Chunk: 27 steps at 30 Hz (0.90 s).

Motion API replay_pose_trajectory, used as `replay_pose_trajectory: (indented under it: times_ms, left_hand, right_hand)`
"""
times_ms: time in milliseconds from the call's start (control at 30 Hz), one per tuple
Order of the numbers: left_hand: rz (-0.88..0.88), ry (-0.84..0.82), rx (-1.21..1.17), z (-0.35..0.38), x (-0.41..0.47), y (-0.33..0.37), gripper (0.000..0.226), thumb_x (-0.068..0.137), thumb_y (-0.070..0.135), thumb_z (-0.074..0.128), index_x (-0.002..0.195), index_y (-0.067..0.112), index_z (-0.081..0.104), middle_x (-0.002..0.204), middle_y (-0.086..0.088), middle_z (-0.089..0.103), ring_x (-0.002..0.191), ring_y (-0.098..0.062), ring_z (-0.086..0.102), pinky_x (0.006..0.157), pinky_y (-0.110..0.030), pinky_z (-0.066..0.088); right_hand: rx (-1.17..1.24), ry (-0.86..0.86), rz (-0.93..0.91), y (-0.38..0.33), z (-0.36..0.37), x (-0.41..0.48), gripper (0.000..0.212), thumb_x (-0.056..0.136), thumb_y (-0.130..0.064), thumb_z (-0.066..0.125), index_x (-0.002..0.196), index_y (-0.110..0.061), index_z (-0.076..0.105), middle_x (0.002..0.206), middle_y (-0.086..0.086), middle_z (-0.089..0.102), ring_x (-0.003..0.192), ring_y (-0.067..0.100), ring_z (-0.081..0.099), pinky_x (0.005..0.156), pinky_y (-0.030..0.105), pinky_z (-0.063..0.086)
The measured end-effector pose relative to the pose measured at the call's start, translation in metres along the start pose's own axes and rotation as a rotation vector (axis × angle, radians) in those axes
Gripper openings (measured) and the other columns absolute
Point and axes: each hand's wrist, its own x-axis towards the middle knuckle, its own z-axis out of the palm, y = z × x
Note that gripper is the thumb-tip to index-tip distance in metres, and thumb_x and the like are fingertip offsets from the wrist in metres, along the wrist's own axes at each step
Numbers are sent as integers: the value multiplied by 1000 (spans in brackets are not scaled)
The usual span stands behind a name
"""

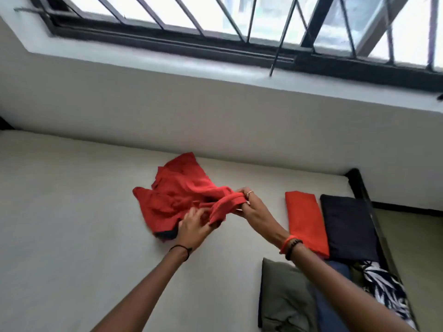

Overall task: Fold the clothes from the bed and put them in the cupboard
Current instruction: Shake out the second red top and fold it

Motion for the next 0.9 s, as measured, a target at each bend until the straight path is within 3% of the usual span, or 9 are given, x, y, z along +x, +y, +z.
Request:
replay_pose_trajectory:
  times_ms: [100, 200, 300, 367, 500, 633, 700, 800, 900]
  left_hand:
    - [39, 37, -208, -35, -14, 38, 74, 55, 80, 55, 114, 34, 57, 112, 8, 54, 105, -6, 54, 91, -26, 44]
    - [129, 39, -285, -68, -30, 74, 79, 61, 61, 75, 125, 22, 50, 119, 6, 49, 104, 4, 53, 87, -8, 39]
    - [157, 134, -206, -98, -45, 103, 71, 77, 22, 75, 137, 15, 38, 127, 2, 44, 111, -8, 46, 96, -23, 40]
    - [183, 108, -257, -123, -55, 123, 70, 80, 26, 69, 140, 25, 34, 126, 6, 51, 108, -10, 51, 94, -33, 46]
    - [189, -19, -359, -173, -60, 163, 32, 78, 23, 68, 107, 26, 55, 89, -4, 70, 73, -15, 66, 72, -42, 56]
    - [326, -139, -356, -219, -70, 208, 4, 83, 13, 66, 81, 13, 63, 68, 0, 64, 58, -5, 62, 62, -35, 56]
    - [358, -135, -397, -241, -80, 233, 13, 89, 5, 61, 82, 16, 61, 71, 0, 60, 63, -6, 60, 61, -23, 50]
    - [346, -160, -555, -265, -95, 272, 8, 91, 10, 59, 93, 18, 62, 77, 0, 61, 77, -16, 57, 64, -24, 50]
    - [399, -145, -698, -282, -109, 312, 13, 90, 13, 61, 98, 22, 66, 74, 7, 67, 67, -6, 60, 58, -18, 51]
  right_hand:
    - [145, -18, -77, -71, -16, -18, 28, 96, 11, 23, 96, -7, 45, 91, 5, 63, 85, 12, 67, 85, 25, 54]
    - [277, 33, -173, -137, -28, -28, 22, 99, 5, 30, 96, -8, 46, 93, 7, 65, 85, 15, 68, 82, 33, 56]
    - [363, 97, -236, -205, -33, -43, 20, 100, 4, 30, 100, -7, 47, 92, 10, 64, 81, 19, 66, 82, 41, 57]
    - [385, 110, -298, -249, -38, -63, 18, 101, 2, 29, 104, -4, 46, 91, 11, 62, 79, 20, 64, 78, 37, 56]
    - [386, 200, -405, -320, -60, -104, 17, 101, -4, 35, 101, -5, 52, 87, 10, 64, 76, 20, 64, 72, 33, 56]
    - [380, 331, -451, -362, -97, -144, 19, 101, -7, 36, 103, -6, 55, 92, 15, 64, 78, 27, 63, 71, 35, 55]
    - [379, 397, -460, -378, -115, -165, 19, 102, -8, 36, 100, -9, 54, 89, 12, 63, 72, 24, 65, 66, 36, 55]
    - [399, 487, -465, -394, -141, -198, 20, 102, -11, 38, 94, -16, 56, 85, 7, 61, 71, 20, 62, 63, 33, 51]
    - [391, 559, -473, -397, -170, -227, 23, 102, -11, 37, 92, -20, 56, 85, 5, 60, 75, 20, 59, 64, 29, 51]
